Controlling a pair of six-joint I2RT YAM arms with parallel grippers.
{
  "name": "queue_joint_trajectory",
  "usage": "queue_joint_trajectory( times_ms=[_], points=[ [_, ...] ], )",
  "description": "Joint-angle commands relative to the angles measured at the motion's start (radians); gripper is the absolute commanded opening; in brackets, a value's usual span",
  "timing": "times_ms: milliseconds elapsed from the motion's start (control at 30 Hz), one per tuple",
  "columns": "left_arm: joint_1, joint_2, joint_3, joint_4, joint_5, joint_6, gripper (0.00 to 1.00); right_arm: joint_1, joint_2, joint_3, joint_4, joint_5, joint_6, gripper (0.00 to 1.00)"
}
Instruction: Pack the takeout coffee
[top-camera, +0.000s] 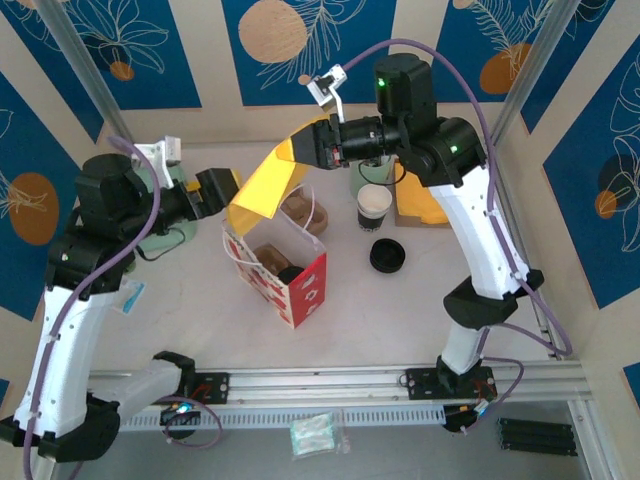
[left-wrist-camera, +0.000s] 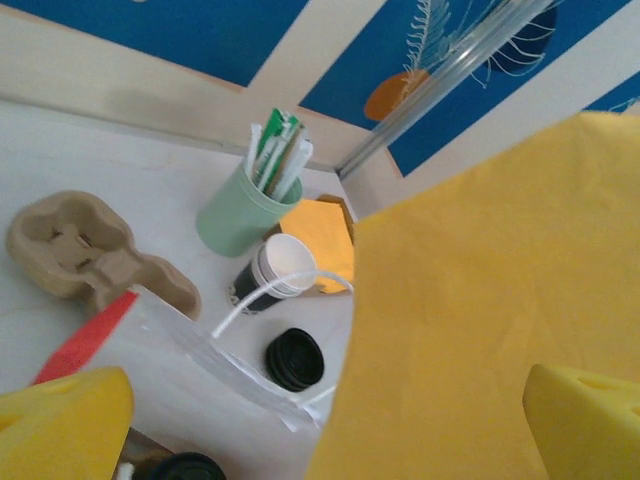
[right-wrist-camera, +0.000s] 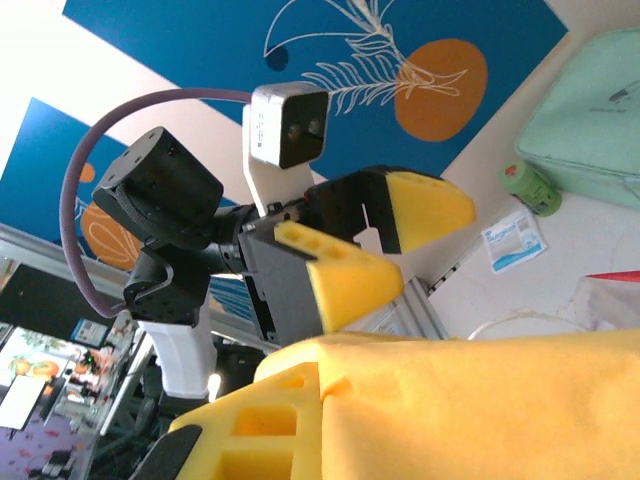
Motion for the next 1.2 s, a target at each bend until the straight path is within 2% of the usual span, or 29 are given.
queue_joint_trajectory(
  times_ms=[0, 267, 600, 1167],
  points=[
    [-0.039, -0.025, -0.043, 0.021, 0.013, -0.042, 1.0, -0.007, 0.029, 0.046, -0.025, -0.093, -0.027, 0.0],
    [-0.15, -0.06, -0.12, 0.047, -0.036, -0.07, 1.0, -0.009, 0.074, 0.064, -0.025, -0.134, -0.031, 0.0],
    [-0.237, -0.083, -0.165, 0.055, -0.101, -0.076, 0.99, 0.014, 0.111, 0.062, -0.045, -0.174, -0.062, 0.0],
    [-0.263, -0.145, -0.223, 0.03, -0.216, -0.076, 0.99, 0.035, 0.165, 0.035, -0.054, -0.233, -0.102, 0.0]
  ],
)
